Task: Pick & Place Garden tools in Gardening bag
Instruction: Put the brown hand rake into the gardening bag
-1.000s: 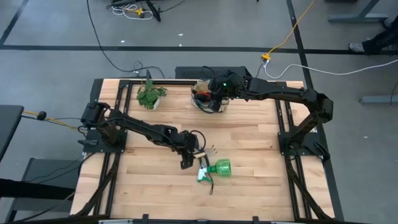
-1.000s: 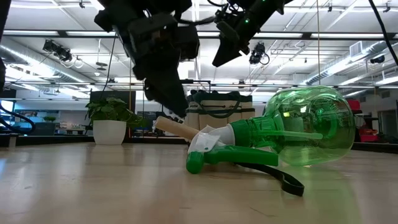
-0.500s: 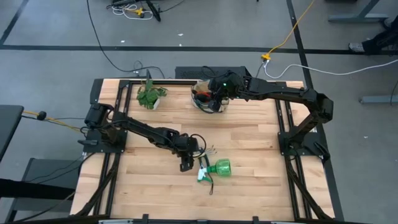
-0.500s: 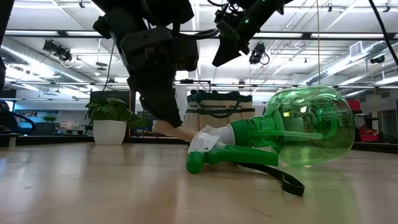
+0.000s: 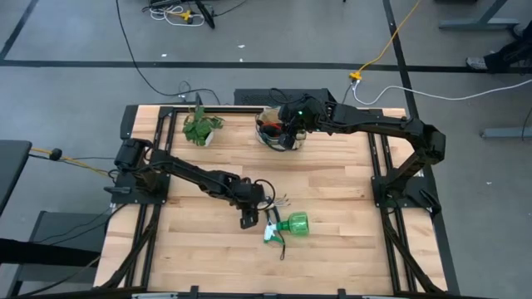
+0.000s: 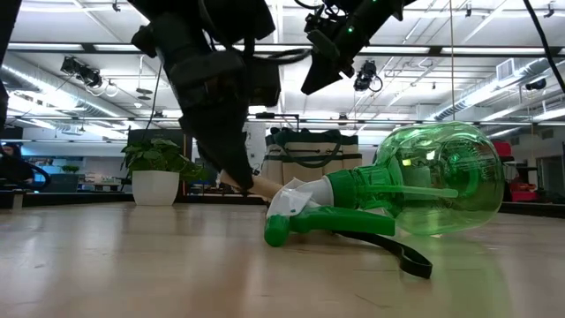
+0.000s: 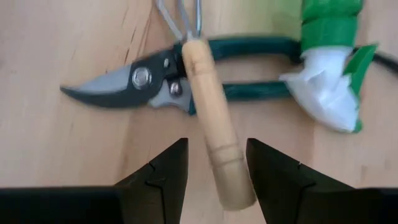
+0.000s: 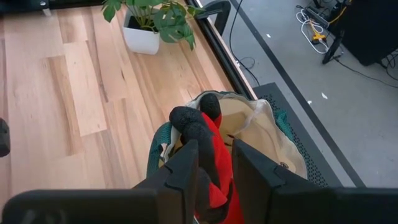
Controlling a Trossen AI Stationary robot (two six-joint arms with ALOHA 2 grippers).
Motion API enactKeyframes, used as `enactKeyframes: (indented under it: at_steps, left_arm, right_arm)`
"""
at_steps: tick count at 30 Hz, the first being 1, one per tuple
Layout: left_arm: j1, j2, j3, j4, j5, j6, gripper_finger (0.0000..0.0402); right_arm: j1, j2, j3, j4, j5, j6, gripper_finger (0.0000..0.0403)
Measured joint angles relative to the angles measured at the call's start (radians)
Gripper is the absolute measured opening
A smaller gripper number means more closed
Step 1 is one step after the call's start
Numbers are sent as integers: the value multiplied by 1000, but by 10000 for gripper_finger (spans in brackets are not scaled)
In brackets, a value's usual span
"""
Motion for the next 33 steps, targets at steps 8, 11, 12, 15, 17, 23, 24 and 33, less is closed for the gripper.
enactKeyframes:
  at_steps: [8, 11, 12, 15, 17, 23, 24, 33]
  left_arm:
    - [-3, 45, 0, 24, 3, 1, 169]
    - [-3, 46, 0, 28, 3, 2, 169]
    - [-3, 46, 0, 30, 3, 2, 169]
    - [-3, 46, 0, 29, 3, 2, 167]
    - [-3, 46, 0, 28, 3, 2, 157]
    - [-3, 46, 0, 27, 4, 2, 80]
    - [-3, 46, 0, 28, 6, 4, 68]
    - [-4, 46, 0, 28, 3, 1, 67]
  right_arm:
    - [0, 0, 0, 0, 0, 0, 98]
    - [2, 0, 0, 1, -1, 0, 98]
    - [3, 0, 0, 1, 0, 0, 98]
    - [3, 0, 0, 1, 0, 0, 98]
    - [3, 0, 0, 1, 0, 0, 98]
    - [3, 0, 0, 1, 0, 0, 98]
    - [3, 0, 0, 1, 0, 0, 98]
    - [3, 0, 0, 1, 0, 0, 97]
